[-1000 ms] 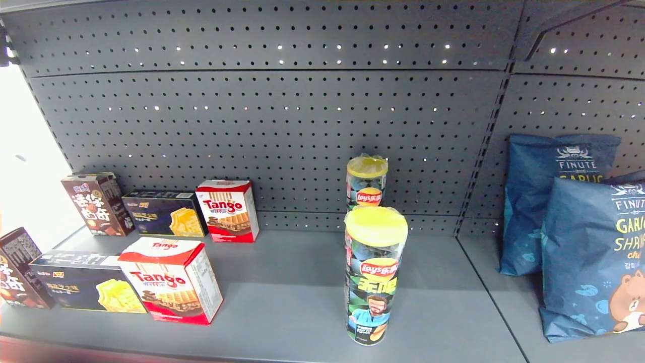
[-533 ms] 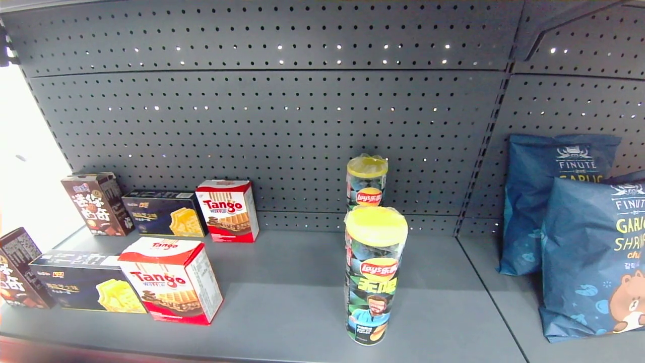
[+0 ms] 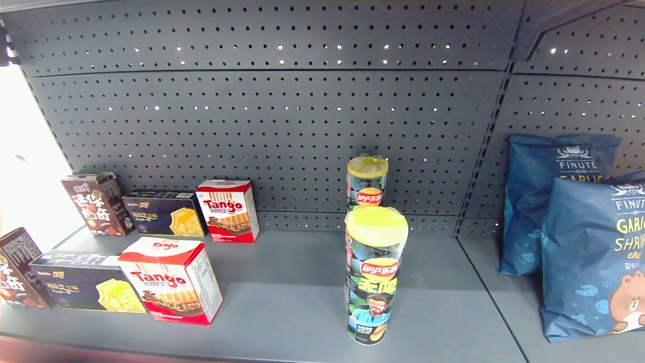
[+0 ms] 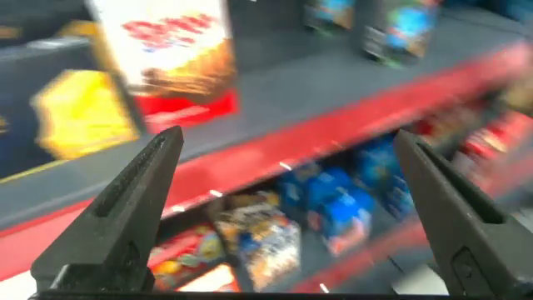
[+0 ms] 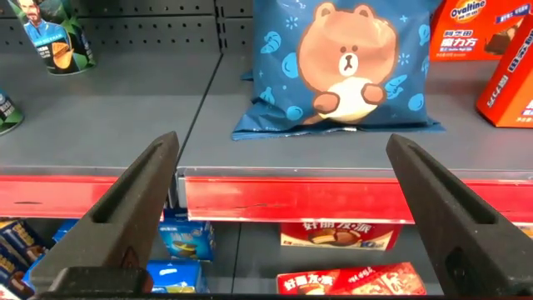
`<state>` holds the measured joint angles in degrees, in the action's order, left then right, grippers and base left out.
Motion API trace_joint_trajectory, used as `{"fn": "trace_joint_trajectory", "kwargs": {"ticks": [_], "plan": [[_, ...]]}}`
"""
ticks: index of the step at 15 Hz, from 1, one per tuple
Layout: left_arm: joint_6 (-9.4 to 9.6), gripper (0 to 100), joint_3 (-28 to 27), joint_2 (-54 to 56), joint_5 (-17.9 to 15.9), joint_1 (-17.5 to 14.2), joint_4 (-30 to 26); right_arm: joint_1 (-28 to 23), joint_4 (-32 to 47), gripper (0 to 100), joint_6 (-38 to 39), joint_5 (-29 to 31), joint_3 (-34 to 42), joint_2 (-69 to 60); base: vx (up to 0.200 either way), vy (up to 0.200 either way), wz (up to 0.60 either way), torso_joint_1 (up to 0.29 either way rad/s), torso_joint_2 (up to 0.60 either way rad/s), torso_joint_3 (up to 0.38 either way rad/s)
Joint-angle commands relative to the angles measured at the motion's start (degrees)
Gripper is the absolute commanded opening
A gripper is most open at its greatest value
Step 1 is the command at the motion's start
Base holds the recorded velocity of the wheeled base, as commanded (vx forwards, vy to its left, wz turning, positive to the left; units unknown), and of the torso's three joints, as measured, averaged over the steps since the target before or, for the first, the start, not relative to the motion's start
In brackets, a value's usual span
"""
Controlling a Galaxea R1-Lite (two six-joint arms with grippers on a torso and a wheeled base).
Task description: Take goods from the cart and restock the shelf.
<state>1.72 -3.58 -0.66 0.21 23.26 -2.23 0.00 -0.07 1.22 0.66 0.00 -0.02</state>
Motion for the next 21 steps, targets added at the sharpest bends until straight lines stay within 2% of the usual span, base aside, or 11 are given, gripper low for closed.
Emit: {"fn": "trace_joint_trajectory", "kwargs": {"ticks": [1,2,4,5,9,13,14,15,16,17,21], "plan": [[-2.16,100,3.6,-7.4,0.3,-10.0,6.4,0.0,0.0,100,0.0,0.0,0.0,0.0,0.000,0.000,0.00,0.000,0.00,0.000],[-2.77,100,3.6,-9.2,0.1,-14.6,5.8,0.0,0.0,100,0.0,0.0,0.0,0.0,0.000,0.000,0.00,0.000,0.00,0.000],[-1.37,100,3.3,-9.4,-3.5,-22.6,2.8,0.0,0.0,100,0.0,0.0,0.0,0.0,0.000,0.000,0.00,0.000,0.00,0.000],[1.62,100,2.8,-9.1,-8.2,-27.7,0.0,0.0,0.0,100,0.0,0.0,0.0,0.0,0.000,0.000,0.00,0.000,0.00,0.000],[2.68,100,3.4,-3.7,-8.5,-27.8,2.1,0.0,0.0,100,0.0,0.0,0.0,0.0,0.000,0.000,0.00,0.000,0.00,0.000],[2.59,100,3.5,-4.0,-6.4,-27.7,2.2,0.0,0.0,100,0.0,0.0,0.0,0.0,0.000,0.000,0.00,0.000,0.00,0.000],[2.85,100,3.5,-2.8,-9.0,-21.9,2.3,0.0,0.0,100,0.0,0.0,0.0,0.0,0.000,0.000,0.00,0.000,0.00,0.000],[4.61,100,3.4,-2.3,-9.1,-21.4,2.3,0.0,0.0,100,0.0,0.0,0.0,0.0,0.000,0.000,0.00,0.000,0.00,0.000],[4.35,100,3.4,-1.6,-9.4,-22.8,2.1,0.0,0.0,100,0.0,0.0,0.0,0.0,0.000,0.000,0.00,0.000,0.00,0.000],[2.76,100,3.5,0.2,-9.1,-24.2,2.1,0.0,0.0,100,0.0,0.0,0.0,0.0,0.000,0.000,0.00,0.000,0.00,0.000],[1.88,100,3.5,0.7,-7.5,-23.5,2.1,0.0,0.0,100,0.0,0.0,0.0,0.0,0.000,0.000,0.00,0.000,0.00,0.000]]}}
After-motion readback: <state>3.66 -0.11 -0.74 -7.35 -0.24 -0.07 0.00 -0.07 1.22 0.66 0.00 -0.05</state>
